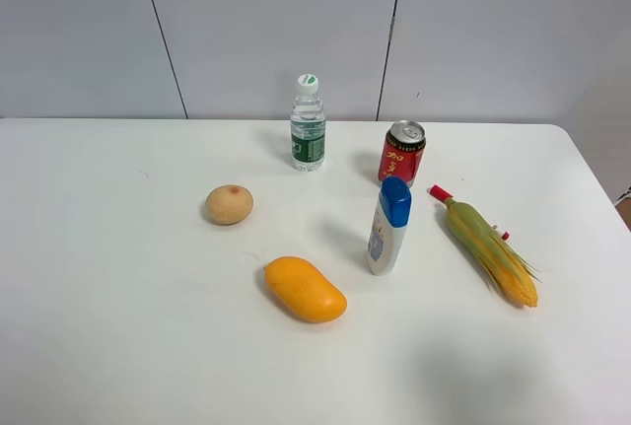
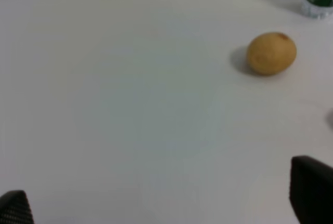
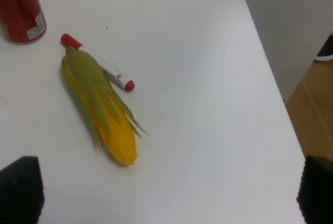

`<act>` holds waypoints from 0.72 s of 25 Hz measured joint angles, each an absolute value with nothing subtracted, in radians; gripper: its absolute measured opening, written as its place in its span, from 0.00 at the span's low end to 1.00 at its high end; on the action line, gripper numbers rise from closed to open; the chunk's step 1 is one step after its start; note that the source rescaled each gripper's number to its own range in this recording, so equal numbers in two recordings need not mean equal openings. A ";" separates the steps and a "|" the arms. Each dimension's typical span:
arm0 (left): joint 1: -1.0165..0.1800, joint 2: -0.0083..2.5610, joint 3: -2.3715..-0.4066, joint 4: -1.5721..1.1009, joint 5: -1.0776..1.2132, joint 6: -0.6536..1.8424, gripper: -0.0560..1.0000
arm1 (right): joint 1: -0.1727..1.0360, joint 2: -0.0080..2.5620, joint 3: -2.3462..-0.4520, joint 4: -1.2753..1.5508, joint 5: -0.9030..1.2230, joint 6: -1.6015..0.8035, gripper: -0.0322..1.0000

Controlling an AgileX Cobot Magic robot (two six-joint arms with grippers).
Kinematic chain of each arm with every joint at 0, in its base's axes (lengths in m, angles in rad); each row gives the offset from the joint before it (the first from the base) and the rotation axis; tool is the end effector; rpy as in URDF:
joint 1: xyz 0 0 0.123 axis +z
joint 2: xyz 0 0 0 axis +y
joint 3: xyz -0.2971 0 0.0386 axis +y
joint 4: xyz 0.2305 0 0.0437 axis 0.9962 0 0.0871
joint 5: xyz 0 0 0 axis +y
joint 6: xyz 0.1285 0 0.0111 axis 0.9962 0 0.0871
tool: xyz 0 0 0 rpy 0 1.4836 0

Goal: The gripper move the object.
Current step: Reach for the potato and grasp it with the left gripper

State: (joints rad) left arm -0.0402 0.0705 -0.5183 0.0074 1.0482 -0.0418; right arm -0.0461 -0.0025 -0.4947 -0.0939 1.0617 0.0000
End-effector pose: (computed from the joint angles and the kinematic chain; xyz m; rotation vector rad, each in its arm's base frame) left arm 0.0075 0.0005 0.2582 -0.0017 2.0842 -0.0410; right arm -0.0017 -0.0105 0.2503 0.0514 2.0468 -0.1412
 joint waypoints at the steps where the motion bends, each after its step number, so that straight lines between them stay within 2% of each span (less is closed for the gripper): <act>1: -0.040 0.107 -0.531 0.000 1.035 -0.042 1.00 | -0.046 -0.002 -0.495 -0.094 1.062 0.000 1.00; 7: -0.040 0.479 -0.620 -0.044 0.882 -0.041 1.00 | -0.046 -0.002 -0.495 -0.094 1.062 0.000 1.00; 13: -0.046 0.907 -0.659 -0.285 0.691 0.099 1.00 | -0.046 -0.002 -0.495 -0.094 1.062 0.000 1.00; 18: -0.145 1.200 -0.723 -0.336 0.549 0.240 1.00 | -0.046 -0.002 -0.495 -0.094 1.062 0.000 1.00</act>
